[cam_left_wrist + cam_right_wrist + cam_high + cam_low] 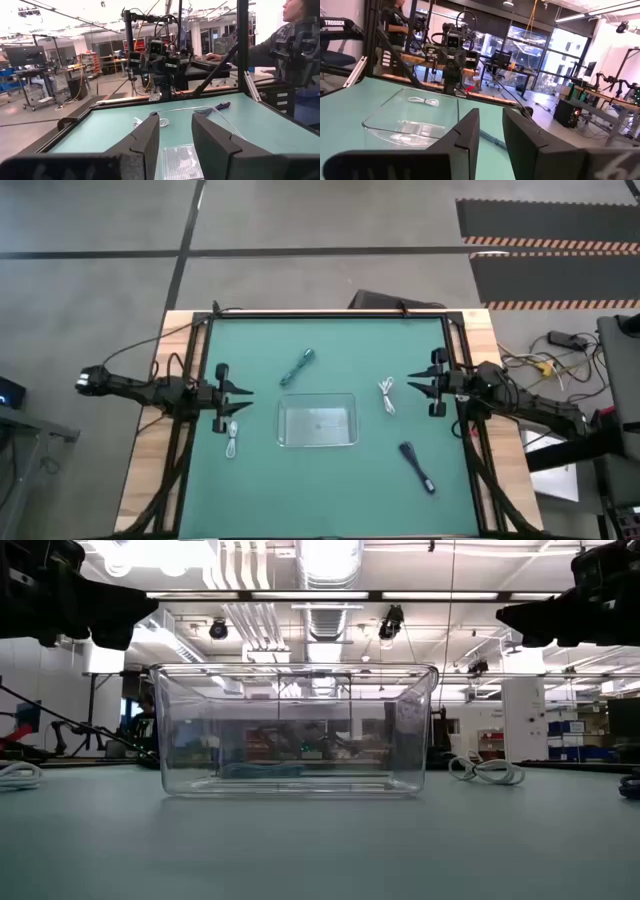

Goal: Pick and place USB-C Cables

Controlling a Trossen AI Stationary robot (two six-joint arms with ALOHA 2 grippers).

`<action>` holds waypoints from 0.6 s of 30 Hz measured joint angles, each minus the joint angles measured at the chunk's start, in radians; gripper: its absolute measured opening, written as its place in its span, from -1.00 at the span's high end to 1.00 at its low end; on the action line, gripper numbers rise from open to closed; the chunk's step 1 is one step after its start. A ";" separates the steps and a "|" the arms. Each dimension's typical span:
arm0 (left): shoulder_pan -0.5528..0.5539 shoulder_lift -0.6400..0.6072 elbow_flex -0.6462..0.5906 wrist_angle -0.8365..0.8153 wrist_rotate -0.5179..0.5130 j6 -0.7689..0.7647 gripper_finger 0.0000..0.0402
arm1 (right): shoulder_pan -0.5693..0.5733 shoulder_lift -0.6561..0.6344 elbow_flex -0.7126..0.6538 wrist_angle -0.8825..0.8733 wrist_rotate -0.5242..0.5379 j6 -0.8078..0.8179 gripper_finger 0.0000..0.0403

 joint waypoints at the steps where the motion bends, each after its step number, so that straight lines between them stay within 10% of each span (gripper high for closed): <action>1: 0.000 0.000 0.000 0.000 0.000 0.000 0.50 | 0.000 0.000 0.000 0.000 0.000 0.000 0.61; 18: 0.000 0.000 0.000 0.000 0.000 0.000 0.50 | 0.000 0.000 0.000 0.000 0.000 0.000 0.66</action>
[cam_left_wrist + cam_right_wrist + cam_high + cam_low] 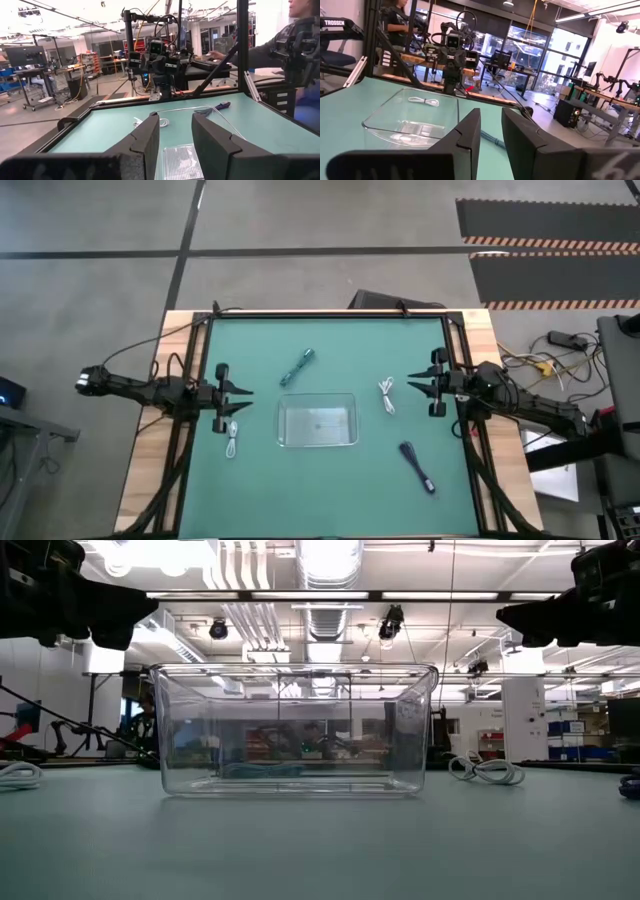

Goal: Pick and place USB-C Cables

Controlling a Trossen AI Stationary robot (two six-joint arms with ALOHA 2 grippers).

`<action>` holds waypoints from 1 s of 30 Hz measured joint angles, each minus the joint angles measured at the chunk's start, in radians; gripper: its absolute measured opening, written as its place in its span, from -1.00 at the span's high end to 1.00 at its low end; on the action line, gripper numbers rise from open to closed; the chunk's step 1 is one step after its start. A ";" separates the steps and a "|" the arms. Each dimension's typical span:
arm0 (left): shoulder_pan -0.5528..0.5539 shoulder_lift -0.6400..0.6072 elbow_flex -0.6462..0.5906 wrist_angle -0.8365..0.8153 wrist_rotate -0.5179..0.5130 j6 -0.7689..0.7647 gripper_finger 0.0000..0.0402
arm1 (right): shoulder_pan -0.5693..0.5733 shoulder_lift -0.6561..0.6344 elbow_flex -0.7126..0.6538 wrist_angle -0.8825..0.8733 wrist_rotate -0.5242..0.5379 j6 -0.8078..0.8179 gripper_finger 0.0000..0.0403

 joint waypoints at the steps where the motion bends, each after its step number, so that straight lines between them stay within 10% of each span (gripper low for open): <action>1: 0.000 0.000 0.000 0.000 0.000 0.000 0.50 | 0.000 0.000 0.000 0.000 0.000 0.000 0.65; 30: 0.000 0.000 0.000 0.000 0.000 0.000 0.50 | 0.000 0.000 0.000 0.000 0.000 0.000 0.66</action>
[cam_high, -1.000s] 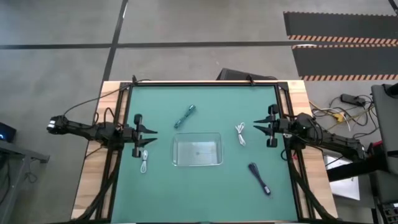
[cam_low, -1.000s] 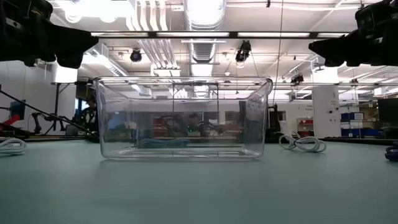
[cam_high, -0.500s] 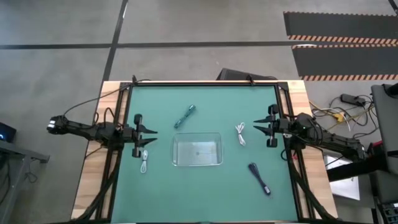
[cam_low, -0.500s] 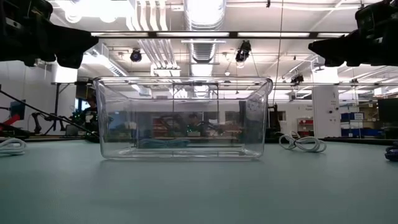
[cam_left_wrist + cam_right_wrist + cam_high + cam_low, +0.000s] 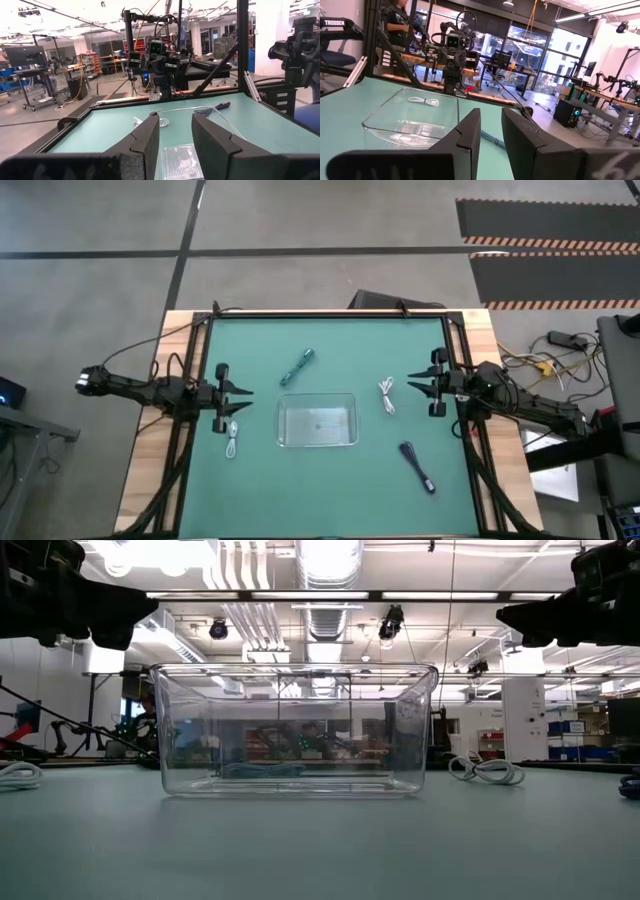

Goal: Pick and place USB-C Cables

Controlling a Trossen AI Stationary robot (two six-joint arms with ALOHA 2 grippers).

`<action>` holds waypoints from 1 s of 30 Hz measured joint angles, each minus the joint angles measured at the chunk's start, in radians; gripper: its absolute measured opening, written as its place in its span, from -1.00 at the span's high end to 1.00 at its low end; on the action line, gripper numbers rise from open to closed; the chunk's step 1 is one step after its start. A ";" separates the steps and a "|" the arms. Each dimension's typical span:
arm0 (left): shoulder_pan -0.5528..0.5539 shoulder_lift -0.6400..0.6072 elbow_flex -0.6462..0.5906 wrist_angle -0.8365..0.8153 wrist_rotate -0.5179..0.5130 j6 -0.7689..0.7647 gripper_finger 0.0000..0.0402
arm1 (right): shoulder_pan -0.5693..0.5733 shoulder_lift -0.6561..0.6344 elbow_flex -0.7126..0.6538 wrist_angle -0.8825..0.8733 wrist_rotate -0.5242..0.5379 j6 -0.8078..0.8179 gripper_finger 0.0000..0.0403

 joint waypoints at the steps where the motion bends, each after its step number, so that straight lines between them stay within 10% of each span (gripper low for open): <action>1: 0.000 0.000 0.000 0.000 0.000 0.000 0.50 | 0.000 0.000 0.000 0.000 0.000 0.000 0.66; 23: 0.000 0.000 0.000 0.000 0.000 0.000 0.50 | 0.000 0.000 0.000 0.001 0.006 -0.001 0.66; 30: 0.000 0.000 0.000 0.000 0.000 0.000 0.50 | 0.000 0.000 0.000 0.005 0.252 -0.011 0.66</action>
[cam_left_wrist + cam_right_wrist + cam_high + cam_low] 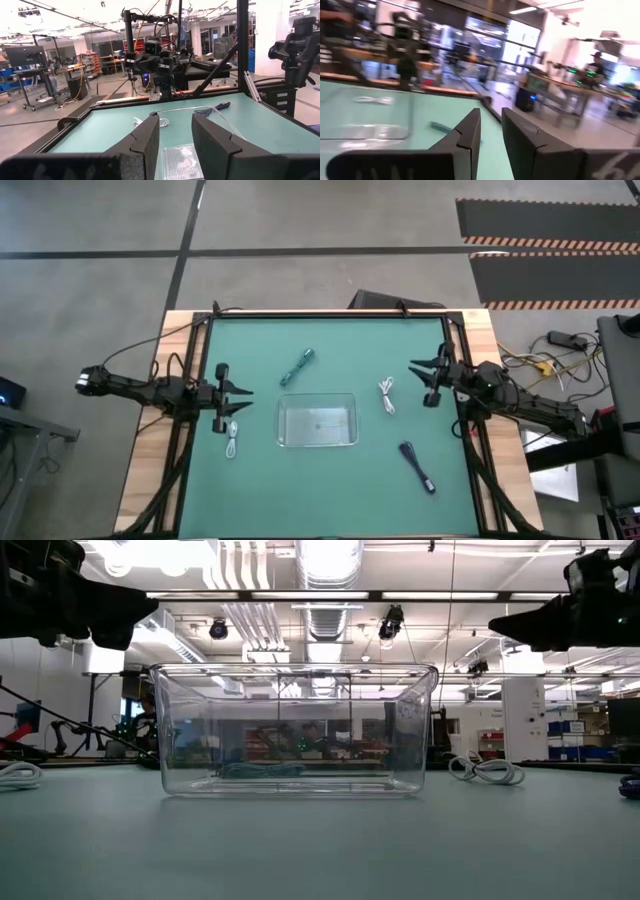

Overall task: Pick and place USB-C Cables
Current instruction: Put the left white charger cable into the transparent bin

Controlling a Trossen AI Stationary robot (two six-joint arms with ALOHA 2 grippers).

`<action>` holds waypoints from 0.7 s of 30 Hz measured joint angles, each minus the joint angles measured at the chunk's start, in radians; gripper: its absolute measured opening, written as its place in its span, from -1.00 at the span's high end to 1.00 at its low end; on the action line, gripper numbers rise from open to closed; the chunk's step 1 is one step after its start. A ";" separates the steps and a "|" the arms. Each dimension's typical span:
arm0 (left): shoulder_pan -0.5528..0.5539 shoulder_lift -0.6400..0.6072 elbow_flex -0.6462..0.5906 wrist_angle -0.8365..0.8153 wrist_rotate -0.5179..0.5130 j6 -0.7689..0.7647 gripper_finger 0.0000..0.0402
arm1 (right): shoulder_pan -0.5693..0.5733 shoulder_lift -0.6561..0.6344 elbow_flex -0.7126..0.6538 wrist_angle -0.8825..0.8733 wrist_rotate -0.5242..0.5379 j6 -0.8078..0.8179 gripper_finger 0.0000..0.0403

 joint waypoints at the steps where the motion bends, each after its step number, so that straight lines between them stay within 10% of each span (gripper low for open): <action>1: 0.000 0.000 0.000 0.000 0.000 0.000 0.50 | 0.000 0.000 0.000 -0.003 0.017 0.000 0.66; 21: 0.000 0.000 0.000 0.117 0.000 0.000 0.50 | 0.000 0.000 0.000 0.010 0.028 0.247 0.66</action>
